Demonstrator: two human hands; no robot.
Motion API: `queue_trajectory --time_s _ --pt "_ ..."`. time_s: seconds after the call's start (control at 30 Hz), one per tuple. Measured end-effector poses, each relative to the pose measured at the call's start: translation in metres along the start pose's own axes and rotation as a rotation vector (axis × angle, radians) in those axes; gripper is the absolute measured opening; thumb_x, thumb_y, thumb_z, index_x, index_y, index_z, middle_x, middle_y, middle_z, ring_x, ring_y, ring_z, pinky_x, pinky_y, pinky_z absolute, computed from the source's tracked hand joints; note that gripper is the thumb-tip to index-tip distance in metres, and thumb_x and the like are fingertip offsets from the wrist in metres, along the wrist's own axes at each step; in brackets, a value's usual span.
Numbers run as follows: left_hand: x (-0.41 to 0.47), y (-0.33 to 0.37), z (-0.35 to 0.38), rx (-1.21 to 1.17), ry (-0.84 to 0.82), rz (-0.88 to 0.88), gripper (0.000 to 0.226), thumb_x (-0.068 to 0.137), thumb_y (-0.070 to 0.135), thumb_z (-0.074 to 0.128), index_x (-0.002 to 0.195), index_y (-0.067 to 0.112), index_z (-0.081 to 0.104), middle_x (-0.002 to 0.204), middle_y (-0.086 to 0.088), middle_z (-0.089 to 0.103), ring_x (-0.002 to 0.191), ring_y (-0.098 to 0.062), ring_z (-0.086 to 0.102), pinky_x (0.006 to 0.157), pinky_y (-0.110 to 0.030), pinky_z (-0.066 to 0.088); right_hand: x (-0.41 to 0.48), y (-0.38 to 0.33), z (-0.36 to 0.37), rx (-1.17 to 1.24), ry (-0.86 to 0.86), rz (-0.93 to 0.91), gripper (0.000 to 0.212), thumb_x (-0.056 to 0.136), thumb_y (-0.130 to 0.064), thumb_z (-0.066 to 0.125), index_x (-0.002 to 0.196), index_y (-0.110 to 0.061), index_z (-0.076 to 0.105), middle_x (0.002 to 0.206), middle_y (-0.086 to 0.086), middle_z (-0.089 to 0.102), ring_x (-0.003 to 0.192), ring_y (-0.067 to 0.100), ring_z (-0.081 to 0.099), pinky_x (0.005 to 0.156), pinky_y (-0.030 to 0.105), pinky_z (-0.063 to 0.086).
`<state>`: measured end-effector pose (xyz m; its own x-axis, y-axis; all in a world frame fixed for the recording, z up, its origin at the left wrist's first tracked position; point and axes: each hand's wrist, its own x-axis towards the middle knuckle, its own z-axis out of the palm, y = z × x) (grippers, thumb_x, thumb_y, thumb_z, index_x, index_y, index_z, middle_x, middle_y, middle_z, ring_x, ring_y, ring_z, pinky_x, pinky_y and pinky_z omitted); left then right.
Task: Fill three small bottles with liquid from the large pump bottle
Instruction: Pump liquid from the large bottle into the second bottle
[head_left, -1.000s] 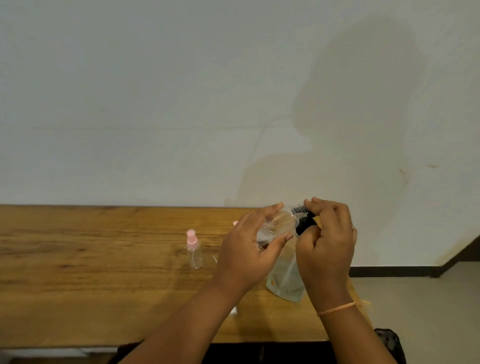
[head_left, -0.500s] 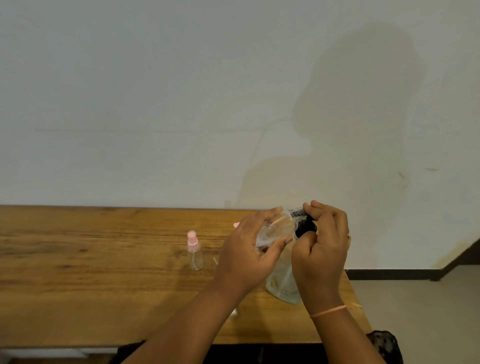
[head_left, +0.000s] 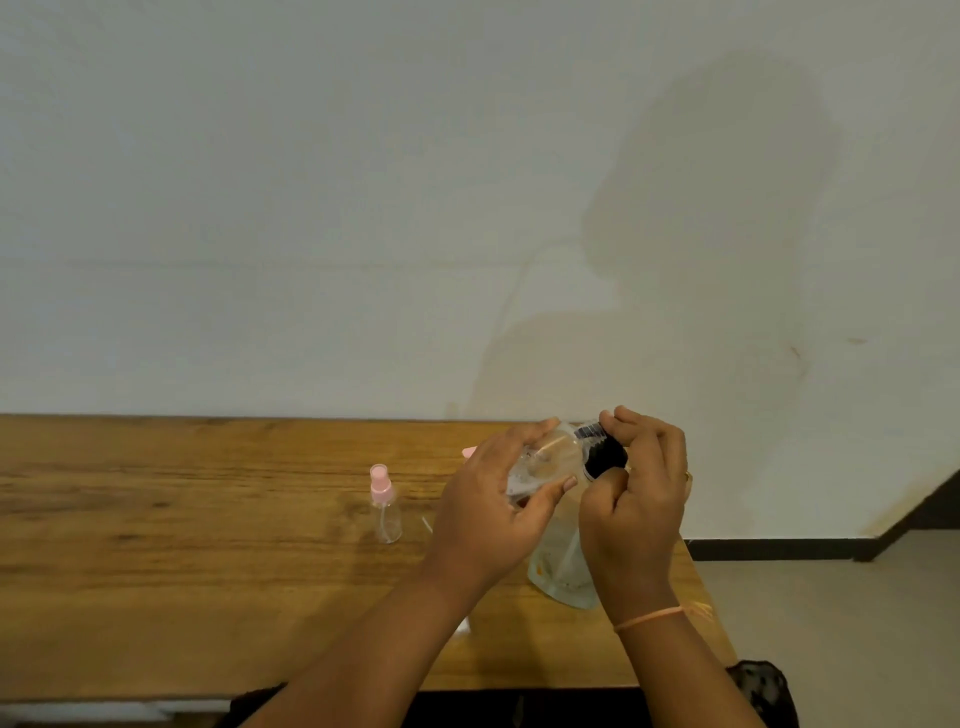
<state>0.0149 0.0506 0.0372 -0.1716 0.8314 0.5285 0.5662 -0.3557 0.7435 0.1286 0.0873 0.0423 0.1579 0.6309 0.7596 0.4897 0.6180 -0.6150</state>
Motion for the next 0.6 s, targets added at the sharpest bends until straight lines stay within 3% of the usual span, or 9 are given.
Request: queue_trajectory --time_s 0.23,0.43,0.6 --pt "0.002 0.003 -0.003 0.008 0.001 0.025 0.053 0.078 0.049 0.061 0.128 0.042 0.042 0.108 0.032 0.052 0.104 0.004 0.055 0.08 -0.007 0.046 0.0 -0.006 -0.002 -0.035 0.024 -0.019 0.045 0.069 -0.008 0.031 0.101 -0.009 0.063 0.108 -0.007 0.047 0.104 0.014 0.052 0.079 0.057 0.045" --pt "0.001 -0.001 -0.001 0.02 -0.009 0.005 0.051 0.078 0.05 0.06 0.126 0.043 0.043 0.107 0.032 0.053 0.102 0.003 0.057 0.079 -0.014 0.05 0.0 0.005 0.001 -0.086 -0.016 -0.048 0.045 0.07 -0.004 0.03 0.099 -0.005 0.064 0.103 0.006 0.055 0.104 0.015 0.051 0.08 0.035 0.038" --pt "-0.001 0.0 0.0 0.008 -0.006 0.013 0.05 0.079 0.049 0.06 0.126 0.042 0.044 0.111 0.023 0.058 0.103 0.0 0.058 0.079 -0.019 0.053 -0.003 -0.003 -0.001 -0.014 -0.027 0.026 0.049 0.07 -0.009 0.028 0.106 -0.005 0.061 0.112 -0.005 0.046 0.108 0.006 0.045 0.084 0.029 0.038"
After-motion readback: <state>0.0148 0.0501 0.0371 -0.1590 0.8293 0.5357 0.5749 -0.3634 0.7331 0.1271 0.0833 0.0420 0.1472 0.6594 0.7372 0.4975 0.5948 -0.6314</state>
